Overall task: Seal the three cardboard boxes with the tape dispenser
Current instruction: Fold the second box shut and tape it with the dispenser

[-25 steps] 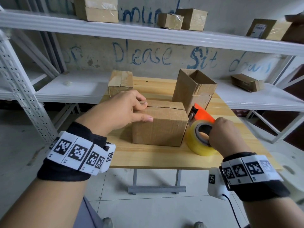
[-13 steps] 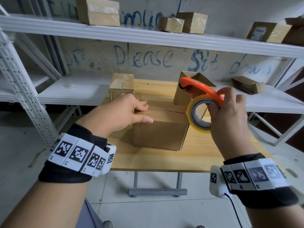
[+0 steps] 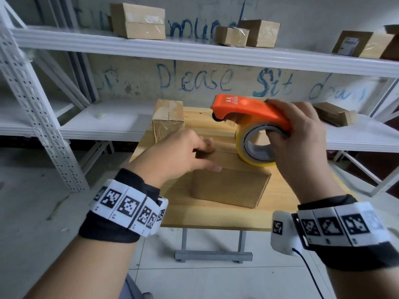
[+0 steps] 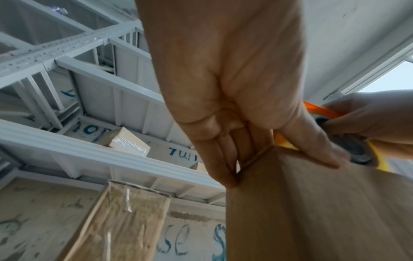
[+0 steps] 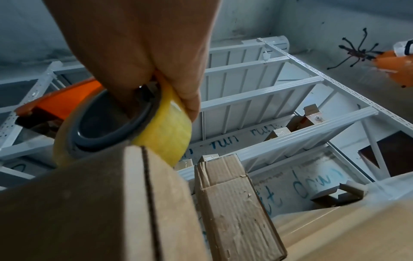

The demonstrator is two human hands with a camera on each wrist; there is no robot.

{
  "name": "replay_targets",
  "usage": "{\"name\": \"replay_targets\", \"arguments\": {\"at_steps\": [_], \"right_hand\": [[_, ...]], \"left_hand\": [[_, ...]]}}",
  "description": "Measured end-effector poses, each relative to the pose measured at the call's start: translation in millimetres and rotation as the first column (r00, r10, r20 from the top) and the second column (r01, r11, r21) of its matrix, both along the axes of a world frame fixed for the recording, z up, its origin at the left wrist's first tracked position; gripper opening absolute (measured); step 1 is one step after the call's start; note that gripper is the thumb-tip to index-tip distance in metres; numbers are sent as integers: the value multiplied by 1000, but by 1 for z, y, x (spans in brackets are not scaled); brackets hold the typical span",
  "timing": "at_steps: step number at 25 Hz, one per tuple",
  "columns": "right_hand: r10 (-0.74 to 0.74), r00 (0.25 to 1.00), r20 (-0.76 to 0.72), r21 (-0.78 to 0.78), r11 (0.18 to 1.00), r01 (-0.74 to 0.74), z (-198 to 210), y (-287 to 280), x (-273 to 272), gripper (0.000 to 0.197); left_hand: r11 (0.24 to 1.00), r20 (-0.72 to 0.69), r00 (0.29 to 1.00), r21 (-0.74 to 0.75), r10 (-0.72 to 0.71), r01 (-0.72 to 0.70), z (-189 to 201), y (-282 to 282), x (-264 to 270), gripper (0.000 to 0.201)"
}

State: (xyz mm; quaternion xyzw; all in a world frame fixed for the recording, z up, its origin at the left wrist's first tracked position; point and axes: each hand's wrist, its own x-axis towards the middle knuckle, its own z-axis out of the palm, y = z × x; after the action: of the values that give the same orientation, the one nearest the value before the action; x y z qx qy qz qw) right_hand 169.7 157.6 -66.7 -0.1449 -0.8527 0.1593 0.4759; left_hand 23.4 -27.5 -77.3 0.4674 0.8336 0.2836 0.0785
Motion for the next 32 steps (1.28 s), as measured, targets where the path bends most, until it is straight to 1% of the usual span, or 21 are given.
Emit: {"name": "replay_targets", "arguments": {"at_steps": [3,6,10,12,15,16,17,18,19,20,21,22,23,24,25,27,28,30,32], "right_hand": [[31,999,-34,-1,1000,-31,2,-1,-2,56],[68,995,-75,-75,994,-74,0,-2,-4,59],[106,990,-89,-81,990,-113,0,-2,-6,69],[111,990,-92,-76,990,-118,-1,-3,-6,70],[117,989,-96,-101,987,-126,-2,-6,-6,69],[112,990,-89,-106,987,-121,-2,-6,-7,69],[102,991,-82,-106,988,-111,-2,-6,-7,68],[92,993,-76,-101,990,-99,-2,-6,-7,68],[85,994,-70,-90,992,-91,-1,-7,-7,68],[84,995,-61,-71,994,-88,-1,-8,-7,68],[87,995,-52,-50,995,-90,-2,-9,-8,69],[97,995,-40,-32,995,-98,-2,-10,-8,70],[109,994,-29,-18,994,-109,-2,-11,-9,71],[119,993,-22,-5,993,-119,-1,-11,-9,72],[125,992,-20,4,992,-125,-1,-11,-9,72],[122,992,-20,5,993,-122,0,-10,-9,71],[118,993,-21,3,993,-118,0,-10,-8,71],[107,994,-26,-7,994,-107,0,-9,-6,72],[98,994,-44,-15,995,-98,1,-10,-4,72]], "left_hand": [[1000,23,1000,-11,-16,17,0,5,5,68],[1000,20,1000,-2,3,-3,4,2,11,76],[999,-38,999,26,38,-37,4,-2,21,67],[998,13,1000,63,27,-28,1,-2,19,63],[997,120,993,72,-17,9,-3,-6,11,57],[996,174,984,88,-38,23,-4,-8,8,52],[990,233,971,137,-52,20,-4,-10,5,44],[977,294,955,214,-49,-16,-2,-12,3,33],[948,384,923,306,-33,-93,1,-14,2,22],[900,494,869,393,-35,-187,4,-16,1,24],[844,609,788,464,-84,-268,8,-17,-1,35],[800,707,688,502,-161,-328,12,-17,-1,39],[779,778,582,509,-235,-366,16,-16,0,38],[779,823,492,497,-284,-382,19,-16,3,38],[788,849,419,485,-322,-379,19,-16,4,37],[793,869,317,483,-380,-372,21,-16,7,34],[793,870,273,488,-410,-365,21,-16,7,37],[793,872,196,490,-449,-362,20,-16,6,41],[788,874,142,481,-464,-384,19,-15,6,36]]}}
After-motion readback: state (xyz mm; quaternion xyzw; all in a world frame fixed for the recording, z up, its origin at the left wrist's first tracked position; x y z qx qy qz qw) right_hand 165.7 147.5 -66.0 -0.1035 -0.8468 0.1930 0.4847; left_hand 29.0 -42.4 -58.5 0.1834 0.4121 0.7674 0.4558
